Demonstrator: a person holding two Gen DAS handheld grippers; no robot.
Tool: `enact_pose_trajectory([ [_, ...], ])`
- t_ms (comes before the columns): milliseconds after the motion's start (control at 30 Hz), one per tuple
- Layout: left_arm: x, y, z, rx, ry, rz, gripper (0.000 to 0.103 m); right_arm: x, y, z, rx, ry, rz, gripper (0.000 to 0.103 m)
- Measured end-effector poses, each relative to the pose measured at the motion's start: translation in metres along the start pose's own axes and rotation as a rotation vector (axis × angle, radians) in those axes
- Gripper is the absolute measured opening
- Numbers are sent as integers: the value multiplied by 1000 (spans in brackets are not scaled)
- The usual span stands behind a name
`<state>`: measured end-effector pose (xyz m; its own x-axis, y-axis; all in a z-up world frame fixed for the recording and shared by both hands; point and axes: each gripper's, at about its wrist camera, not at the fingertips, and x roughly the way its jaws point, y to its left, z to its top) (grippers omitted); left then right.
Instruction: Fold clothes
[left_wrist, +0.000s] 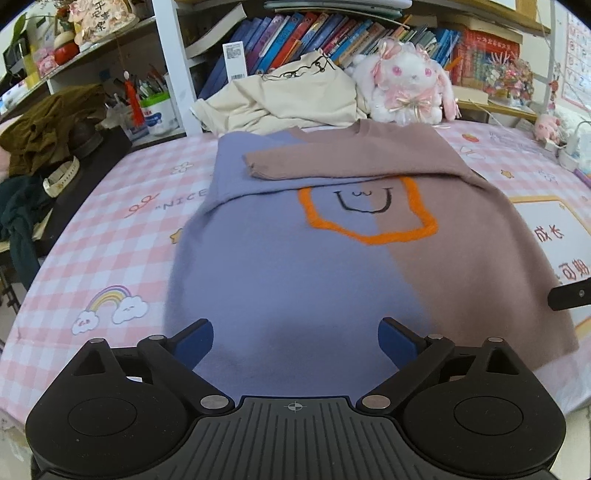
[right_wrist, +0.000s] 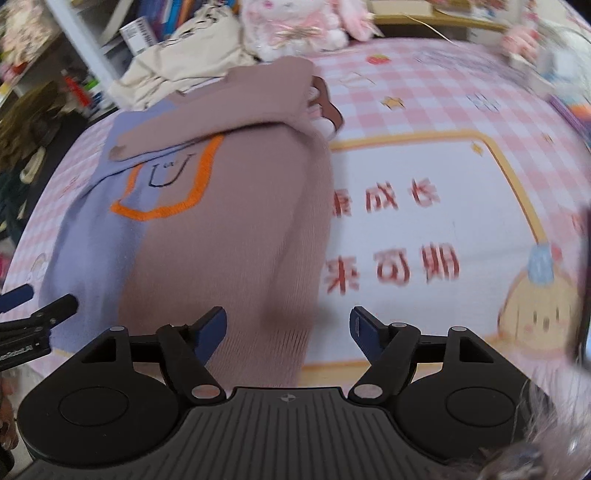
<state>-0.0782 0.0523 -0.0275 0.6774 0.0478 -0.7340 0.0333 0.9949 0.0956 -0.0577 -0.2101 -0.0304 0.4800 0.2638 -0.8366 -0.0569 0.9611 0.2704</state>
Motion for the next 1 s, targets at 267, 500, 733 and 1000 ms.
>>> enact_pose_trajectory([
  [267, -15, 45, -20, 21, -43, -23, 96, -7, 20, -30, 115, -31, -30, 72],
  [500, -12, 92, -30, -140, -2, -70, 80, -11, 19, -35, 182, -60, -65, 64],
  [733, 5, 119, -45, -316, 82, -153, 52, -8, 18, -38, 189, -67, -101, 48],
  [1000, 15, 119, -38, -395, 83, -183, 37, -4, 22, -38, 136, -80, -130, 31],
])
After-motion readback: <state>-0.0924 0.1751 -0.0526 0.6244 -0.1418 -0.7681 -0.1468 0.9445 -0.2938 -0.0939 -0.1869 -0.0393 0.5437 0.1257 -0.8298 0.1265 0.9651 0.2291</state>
